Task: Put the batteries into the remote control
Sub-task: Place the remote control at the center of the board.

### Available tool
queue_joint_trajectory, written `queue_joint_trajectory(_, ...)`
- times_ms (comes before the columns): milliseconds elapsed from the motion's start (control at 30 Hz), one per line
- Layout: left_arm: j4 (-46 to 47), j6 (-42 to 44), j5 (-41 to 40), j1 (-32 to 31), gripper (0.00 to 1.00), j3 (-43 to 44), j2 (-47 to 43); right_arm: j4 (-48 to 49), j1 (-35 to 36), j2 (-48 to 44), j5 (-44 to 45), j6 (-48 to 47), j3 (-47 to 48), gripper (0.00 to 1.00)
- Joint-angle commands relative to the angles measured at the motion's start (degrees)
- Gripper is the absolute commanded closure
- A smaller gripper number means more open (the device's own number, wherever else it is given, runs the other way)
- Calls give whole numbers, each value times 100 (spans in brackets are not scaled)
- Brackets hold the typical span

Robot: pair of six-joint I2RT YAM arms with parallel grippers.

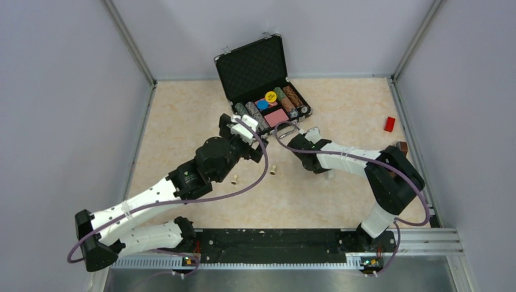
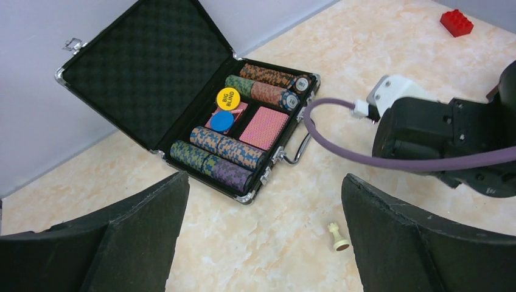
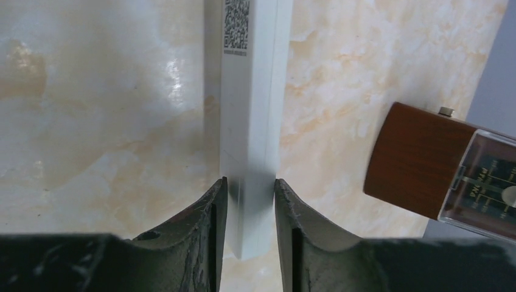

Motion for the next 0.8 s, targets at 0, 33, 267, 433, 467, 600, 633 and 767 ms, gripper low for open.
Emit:
queue_joint_trajectory(0, -82, -213, -271, 2, 1, 214, -356, 309, 159, 266, -398, 130, 107, 65)
queue_joint_trajectory(33, -95, -215, -305, 2, 1, 191, -403, 334, 168, 313, -494, 153, 103, 63)
queue_joint_trajectory(267, -179, -448, -570, 4, 1, 68, -629, 378, 187, 231, -1136, 434, 86, 59)
queue_joint_trajectory(433, -400, -733, -663, 3, 1, 23, -811, 409, 187, -94, -1432, 500, 174, 58)
queue_joint_trajectory(467, -411, -776, -665, 3, 1, -10, -846, 395, 190, -84, -1426, 500, 207, 59)
queue_joint_trajectory(600, -437, -818, -706, 6, 1, -85, -970, 197, 190, 239, -1295, 524, 387, 67)
queue_joint_trajectory(633, -466, -900, -716, 2, 1, -88, -982, 135, 192, 378, -1230, 557, 442, 72)
queue_joint_trajectory(767, -570, -1061, -720, 2, 1, -76, -999, -264, 216, 676, -664, 648, 704, 81)
